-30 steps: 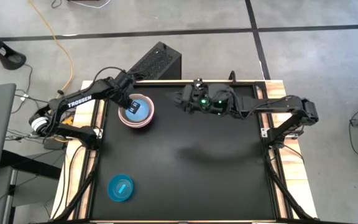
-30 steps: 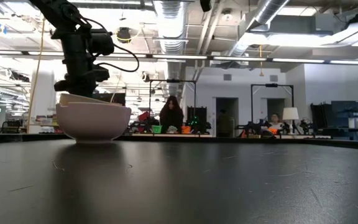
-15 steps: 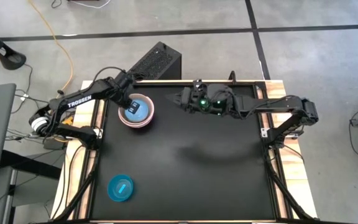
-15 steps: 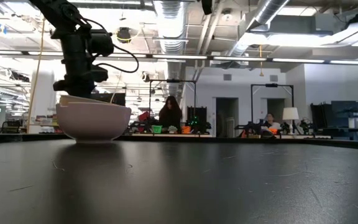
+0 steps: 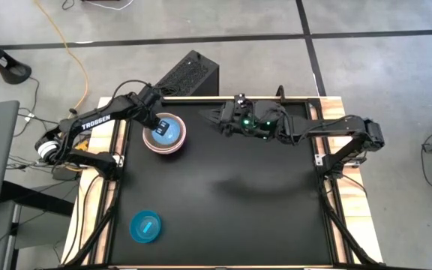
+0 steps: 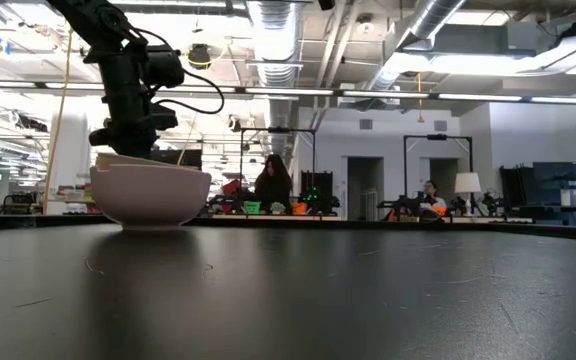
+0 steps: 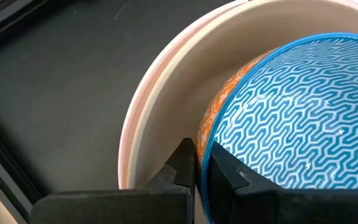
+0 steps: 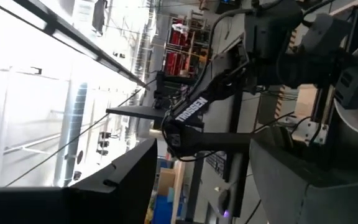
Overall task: Nest bowls inside each other
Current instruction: Stack the light blue bowl on the gray bowl, then stack the blue bowl on the light blue bowl
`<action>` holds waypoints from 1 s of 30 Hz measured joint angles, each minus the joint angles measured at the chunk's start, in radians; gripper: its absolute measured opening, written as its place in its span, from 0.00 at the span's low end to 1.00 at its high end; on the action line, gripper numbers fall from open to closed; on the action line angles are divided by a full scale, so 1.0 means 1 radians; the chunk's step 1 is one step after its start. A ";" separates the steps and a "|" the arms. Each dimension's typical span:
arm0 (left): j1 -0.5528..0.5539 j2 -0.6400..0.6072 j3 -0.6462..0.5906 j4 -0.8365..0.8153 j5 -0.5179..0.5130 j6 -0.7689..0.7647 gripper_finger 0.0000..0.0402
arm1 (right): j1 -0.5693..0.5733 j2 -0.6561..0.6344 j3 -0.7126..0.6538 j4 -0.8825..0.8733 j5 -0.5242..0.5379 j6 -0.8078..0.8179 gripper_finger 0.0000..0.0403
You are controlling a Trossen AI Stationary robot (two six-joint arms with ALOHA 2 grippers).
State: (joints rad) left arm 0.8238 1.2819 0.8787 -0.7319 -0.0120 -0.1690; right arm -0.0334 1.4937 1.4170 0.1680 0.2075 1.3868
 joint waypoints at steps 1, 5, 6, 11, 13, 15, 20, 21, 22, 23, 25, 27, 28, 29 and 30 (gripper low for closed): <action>0.000 0.000 0.000 0.000 0.000 -0.001 0.00 | -0.001 0.000 0.000 0.001 0.000 0.001 0.65; 0.000 0.000 0.000 -0.003 0.000 -0.009 0.01 | -0.001 0.000 0.000 0.001 0.001 0.025 0.65; 0.000 0.000 0.000 -0.003 0.000 -0.011 0.01 | -0.001 0.000 0.000 0.000 0.001 0.033 0.65; 0.000 0.000 0.000 -0.003 -0.001 -0.013 0.02 | -0.001 0.000 0.000 0.001 0.001 0.035 0.65; 0.000 0.000 0.000 -0.003 -0.001 -0.014 0.02 | -0.001 0.000 0.000 0.001 0.001 0.035 0.65; 0.000 0.000 0.000 -0.003 0.000 -0.019 0.03 | -0.001 0.000 0.000 0.001 0.001 0.034 0.65; 0.000 0.000 0.001 -0.001 0.004 -0.020 0.11 | -0.001 0.000 0.000 0.000 0.002 0.031 0.65; 0.000 0.000 0.001 -0.001 0.004 -0.020 0.14 | -0.001 0.000 0.000 0.000 0.002 0.031 0.65; 0.000 -0.002 0.001 -0.001 0.004 -0.019 0.16 | -0.001 0.000 0.000 0.000 0.002 0.030 0.65; 0.000 -0.005 0.001 -0.002 0.004 -0.017 0.19 | -0.001 0.000 0.000 0.000 0.002 0.029 0.65; 0.000 -0.024 0.001 -0.002 -0.008 -0.014 0.24 | -0.001 0.000 0.000 -0.001 0.003 0.026 0.65; 0.000 -0.049 0.003 -0.007 -0.033 -0.012 0.29 | -0.001 0.000 0.000 -0.002 0.003 0.020 0.65; 0.000 -0.063 0.010 -0.019 -0.045 -0.011 0.31 | -0.001 0.000 0.000 -0.003 0.003 0.019 0.65; 0.000 -0.077 0.021 -0.032 -0.059 -0.011 0.33 | -0.001 0.000 0.000 -0.003 0.004 0.019 0.65; -0.001 -0.091 0.034 -0.044 -0.071 -0.008 0.34 | -0.001 0.000 0.000 -0.003 0.004 0.019 0.65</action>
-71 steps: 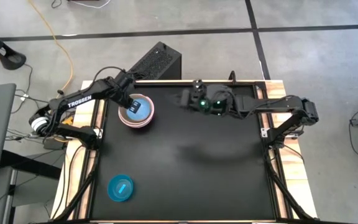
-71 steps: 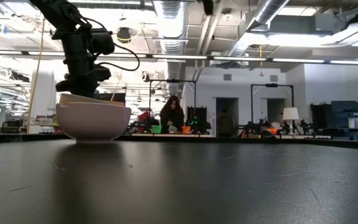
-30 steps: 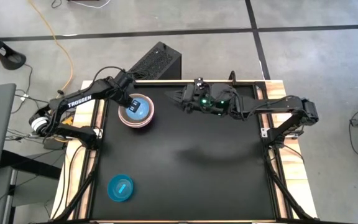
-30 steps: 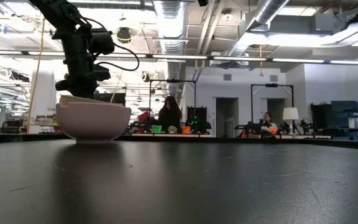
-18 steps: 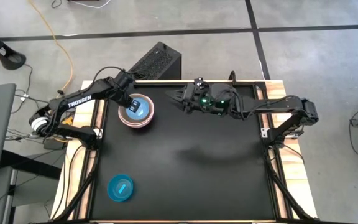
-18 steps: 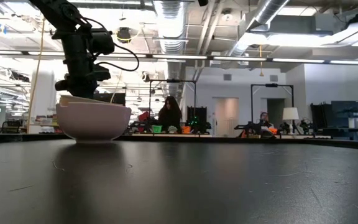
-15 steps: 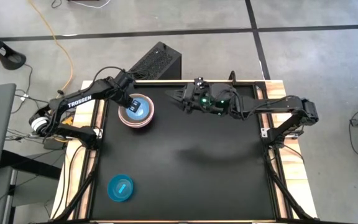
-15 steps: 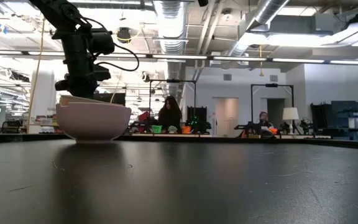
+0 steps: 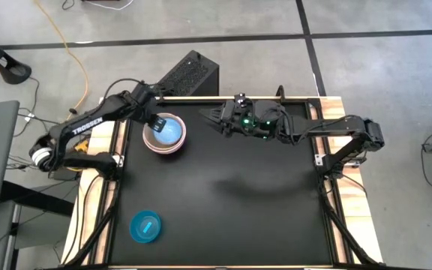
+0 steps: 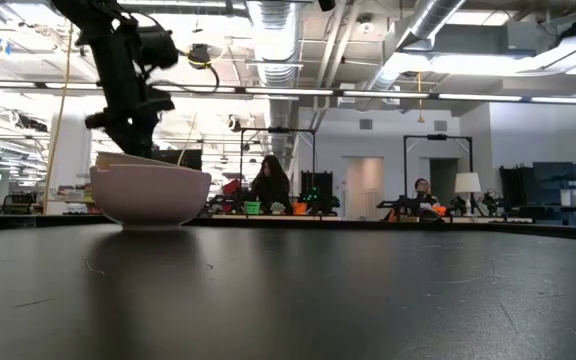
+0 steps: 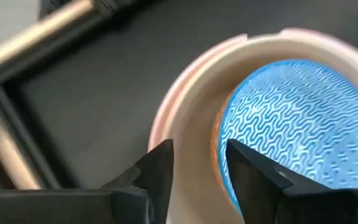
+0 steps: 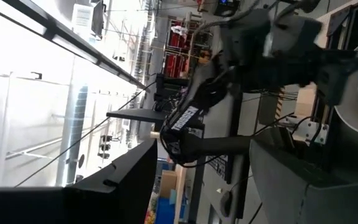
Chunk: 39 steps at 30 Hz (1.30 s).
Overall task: Nest bowls inside each other
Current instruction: Stack the blue bowl on the light blue bowl
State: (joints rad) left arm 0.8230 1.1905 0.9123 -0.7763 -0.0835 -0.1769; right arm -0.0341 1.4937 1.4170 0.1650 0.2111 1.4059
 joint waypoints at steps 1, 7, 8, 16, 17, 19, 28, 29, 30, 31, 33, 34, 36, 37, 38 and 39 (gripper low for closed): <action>0.000 -0.016 0.014 -0.014 -0.009 0.006 0.36 | 0.000 0.000 0.000 0.000 0.000 0.000 0.65; -0.006 -0.126 0.099 -0.077 0.041 0.015 0.39 | 0.000 0.000 0.000 -0.004 0.000 -0.051 0.65; -0.013 -0.149 0.110 -0.084 0.079 0.015 0.38 | 0.000 0.000 0.000 -0.007 -0.001 -0.062 0.65; -0.228 -0.312 0.119 -0.269 0.465 -0.047 0.33 | 0.000 0.000 0.000 -0.048 -0.003 -0.179 0.65; -0.278 -0.323 0.119 -0.300 0.472 -0.072 0.33 | 0.000 0.000 0.000 -0.056 -0.003 -0.190 0.65; -0.392 -0.340 0.119 -0.367 0.463 -0.118 0.31 | 0.000 0.000 0.000 -0.067 -0.003 -0.218 0.65; -0.996 -0.294 0.118 -0.458 0.301 -0.370 0.29 | -0.002 0.000 0.000 -0.138 -0.012 -0.313 0.65; -1.048 -0.279 0.118 -0.449 0.268 -0.385 0.29 | -0.002 0.000 0.000 -0.138 -0.026 -0.317 0.65; -1.100 -0.260 0.118 -0.438 0.227 -0.394 0.29 | -0.002 0.000 0.000 -0.138 -0.039 -0.319 0.65; -1.148 -0.241 0.118 -0.425 0.194 -0.400 0.29 | -0.002 0.000 0.000 -0.138 -0.053 -0.321 0.65; -1.226 -0.195 0.117 -0.400 0.138 -0.405 0.29 | -0.002 0.000 0.000 -0.137 -0.082 -0.355 0.65; -1.260 -0.170 0.117 -0.390 0.110 -0.404 0.29 | -0.002 0.000 0.000 -0.137 -0.094 -0.374 0.65; -1.310 -0.116 0.117 -0.381 0.070 -0.403 0.29 | 0.001 0.000 0.000 -0.138 -0.112 -0.405 0.65; -1.328 -0.086 0.117 -0.374 0.060 -0.396 0.29 | 0.004 0.000 0.000 -0.137 -0.122 -0.416 0.65; -1.342 -0.056 0.117 -0.365 0.059 -0.386 0.29 | 0.007 0.000 0.000 -0.137 -0.131 -0.421 0.65; -1.355 -0.023 0.117 -0.354 0.064 -0.377 0.29 | 0.008 0.000 0.000 -0.138 -0.135 -0.422 0.65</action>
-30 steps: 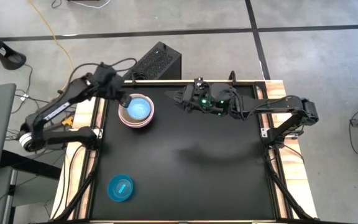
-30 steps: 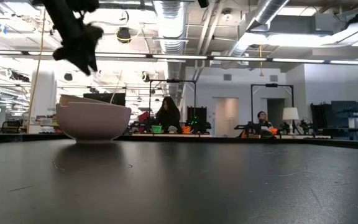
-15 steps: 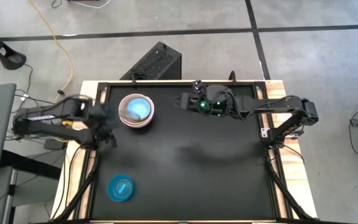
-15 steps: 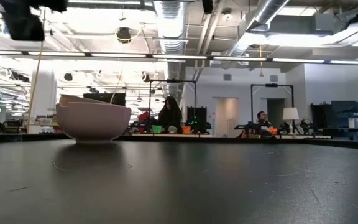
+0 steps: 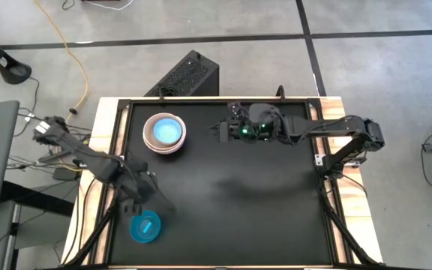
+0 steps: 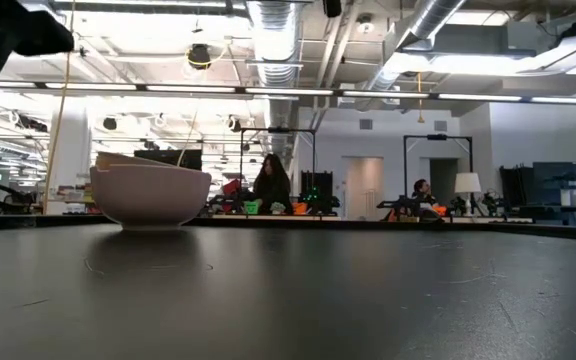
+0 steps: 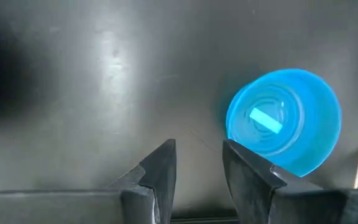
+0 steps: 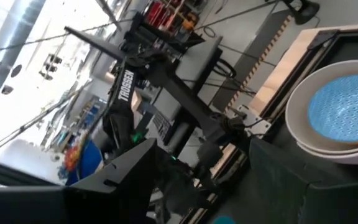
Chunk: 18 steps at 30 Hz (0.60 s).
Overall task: Nest bowls inside each other
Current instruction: Stack the blue bowl on the light blue bowl
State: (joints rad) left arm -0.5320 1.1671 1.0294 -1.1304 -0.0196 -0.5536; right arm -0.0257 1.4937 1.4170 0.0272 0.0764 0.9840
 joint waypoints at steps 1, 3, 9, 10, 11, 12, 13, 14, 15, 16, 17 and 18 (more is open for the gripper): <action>-0.012 0.030 0.000 0.011 0.008 0.013 0.29 | 0.001 0.000 0.000 -0.002 -0.001 -0.001 0.65; -0.035 0.087 0.000 0.035 0.021 0.028 0.29 | 0.005 0.000 0.000 -0.016 -0.004 -0.016 0.65; -0.091 0.206 -0.001 0.141 0.026 0.009 0.29 | 0.006 0.000 0.000 -0.036 -0.080 -0.051 0.65; -0.099 0.216 -0.001 0.159 0.017 -0.007 0.29 | 0.006 0.000 0.000 -0.045 -0.096 -0.051 0.65; -0.108 0.227 -0.001 0.178 0.011 -0.022 0.29 | 0.006 0.000 0.000 -0.056 -0.109 -0.052 0.65; -0.115 0.237 -0.005 0.204 0.009 -0.035 0.29 | 0.006 0.000 0.000 -0.067 -0.121 -0.052 0.65; -0.122 0.247 -0.015 0.237 0.009 -0.049 0.29 | 0.004 0.000 0.000 -0.077 -0.132 -0.054 0.65; -0.131 0.255 -0.029 0.270 0.011 -0.067 0.29 | 0.003 0.000 0.000 -0.085 -0.141 -0.054 0.65; -0.138 0.264 -0.044 0.292 0.012 -0.084 0.29 | 0.001 0.000 0.000 -0.089 -0.156 -0.056 0.65; -0.146 0.274 -0.058 0.304 0.011 -0.101 0.29 | -0.002 0.000 0.000 -0.093 -0.171 -0.062 0.65; -0.151 0.282 -0.072 0.303 0.004 -0.123 0.29 | -0.005 0.000 0.000 -0.099 -0.186 -0.070 0.65; -0.154 0.290 -0.084 0.301 -0.006 -0.144 0.29 | -0.009 0.000 0.000 -0.103 -0.201 -0.074 0.65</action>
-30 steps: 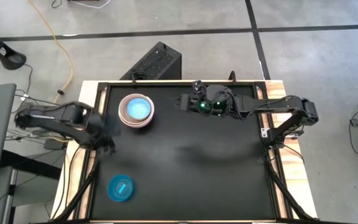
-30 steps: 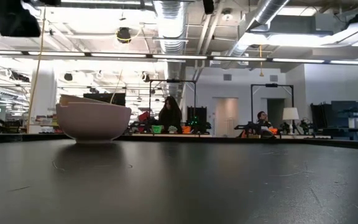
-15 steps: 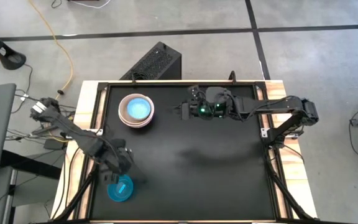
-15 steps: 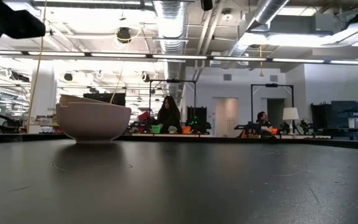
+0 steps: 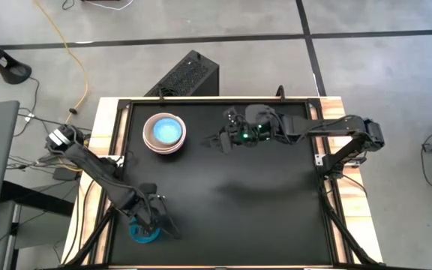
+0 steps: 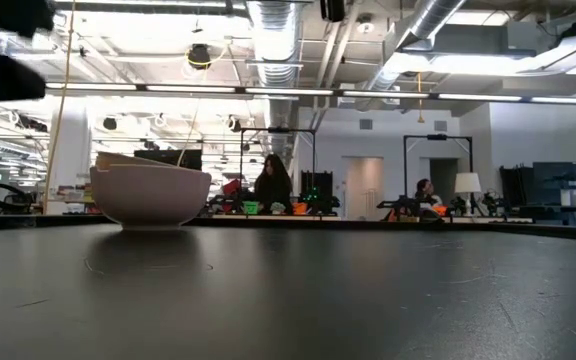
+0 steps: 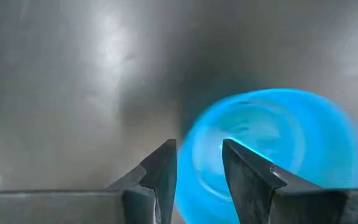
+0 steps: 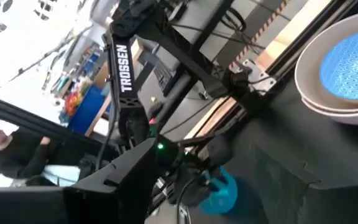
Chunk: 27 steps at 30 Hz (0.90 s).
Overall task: Nest bowls inside each other
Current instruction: Stack the blue bowl on the light blue bowl
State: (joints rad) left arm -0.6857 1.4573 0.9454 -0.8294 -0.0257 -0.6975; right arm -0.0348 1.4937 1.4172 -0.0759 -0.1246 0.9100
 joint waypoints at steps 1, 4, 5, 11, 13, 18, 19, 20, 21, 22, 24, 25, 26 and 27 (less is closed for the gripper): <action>-0.002 0.003 -0.012 0.001 -0.011 -0.018 0.29 | -0.003 0.000 0.000 -0.002 -0.011 -0.001 0.65; -0.002 0.002 -0.055 0.040 -0.015 -0.052 0.29 | -0.010 0.000 0.000 -0.001 -0.029 -0.002 0.65; -0.005 0.002 -0.068 0.047 -0.009 -0.054 0.29 | -0.015 0.000 0.000 -0.001 -0.031 -0.002 0.65; -0.013 0.002 -0.143 0.091 0.014 -0.063 0.29 | -0.028 0.000 0.000 -0.001 -0.032 -0.003 0.65; -0.013 0.002 -0.158 0.109 0.038 -0.073 0.26 | -0.029 0.000 0.000 -0.001 -0.032 -0.002 0.65; -0.010 -0.006 -0.165 0.104 0.000 -0.079 0.05 | -0.030 0.000 0.000 0.001 -0.032 -0.002 0.65; -0.005 -0.012 -0.165 0.105 -0.010 -0.078 0.03 | -0.032 0.000 0.000 0.001 -0.032 -0.002 0.65; 0.002 -0.021 -0.165 0.107 -0.025 -0.078 0.02 | -0.033 0.000 0.000 0.001 -0.032 -0.002 0.65; 0.011 -0.036 -0.165 0.106 -0.038 -0.077 0.02 | -0.035 0.000 0.000 0.001 -0.032 -0.002 0.65; 0.024 -0.056 -0.165 0.104 -0.055 -0.075 0.01 | -0.039 0.000 0.000 0.001 -0.032 -0.002 0.65; 0.060 -0.105 -0.165 0.101 -0.115 -0.076 0.00 | -0.046 0.000 0.000 0.001 -0.031 -0.001 0.65; 0.079 -0.134 -0.165 0.098 -0.150 -0.080 0.00 | -0.049 0.000 0.000 0.002 -0.031 0.003 0.65; 0.100 -0.165 -0.165 0.093 -0.186 -0.085 0.00 | -0.055 0.000 0.000 0.002 -0.031 0.007 0.65; 0.128 -0.199 -0.165 0.091 -0.220 -0.091 0.00 | -0.059 0.000 0.000 0.002 -0.030 0.011 0.65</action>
State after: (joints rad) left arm -0.5581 1.2581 0.7807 -0.7383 -0.2458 -0.7880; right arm -0.0938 1.4937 1.4174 -0.0742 -0.1551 0.9206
